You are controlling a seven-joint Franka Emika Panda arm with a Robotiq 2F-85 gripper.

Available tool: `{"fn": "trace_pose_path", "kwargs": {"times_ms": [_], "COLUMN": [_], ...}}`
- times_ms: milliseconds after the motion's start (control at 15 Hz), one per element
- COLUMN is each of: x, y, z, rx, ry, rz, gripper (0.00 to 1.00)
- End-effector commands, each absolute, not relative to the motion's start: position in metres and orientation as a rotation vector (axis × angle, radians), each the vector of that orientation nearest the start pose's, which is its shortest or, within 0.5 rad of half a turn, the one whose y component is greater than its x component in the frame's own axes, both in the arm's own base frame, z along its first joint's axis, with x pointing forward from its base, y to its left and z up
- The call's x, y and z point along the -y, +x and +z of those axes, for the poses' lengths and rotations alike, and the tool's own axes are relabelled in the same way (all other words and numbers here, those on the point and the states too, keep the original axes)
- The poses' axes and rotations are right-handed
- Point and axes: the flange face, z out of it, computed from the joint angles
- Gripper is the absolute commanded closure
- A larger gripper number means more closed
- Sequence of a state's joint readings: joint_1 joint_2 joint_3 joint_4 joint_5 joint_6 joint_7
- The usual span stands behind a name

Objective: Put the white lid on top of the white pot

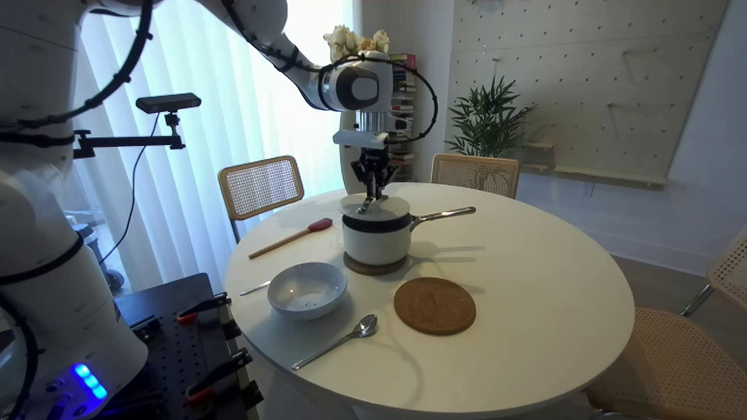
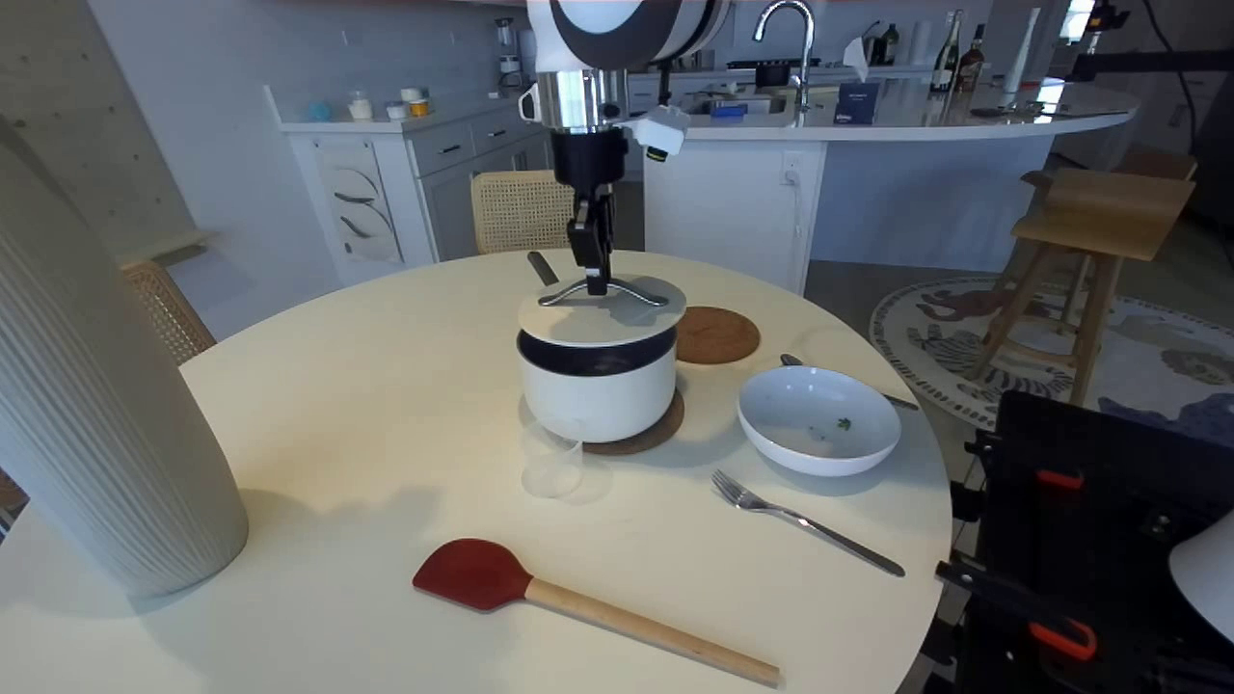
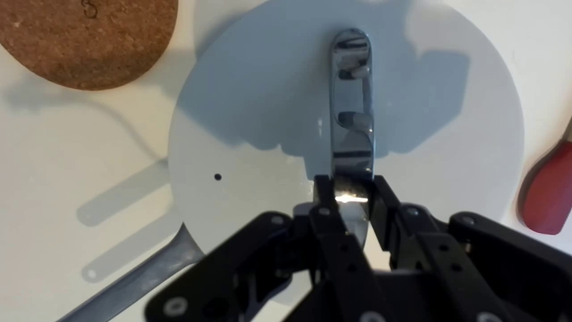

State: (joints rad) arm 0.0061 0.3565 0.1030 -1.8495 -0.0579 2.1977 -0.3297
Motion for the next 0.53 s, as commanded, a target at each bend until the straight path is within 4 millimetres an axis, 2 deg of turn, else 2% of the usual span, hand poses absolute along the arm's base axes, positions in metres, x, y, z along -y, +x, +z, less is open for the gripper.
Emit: {"fn": "trace_pose_path", "kwargs": {"times_ms": [0,467], "x": [-0.0665,-0.0667], "y": [0.6265,0.6302], "z": [0.3390,0.3293], "rx": [0.755,0.761], "ry": [-3.061,-3.050], "rz": [0.006,-0.002], "gripper": [0.94,0.94]}}
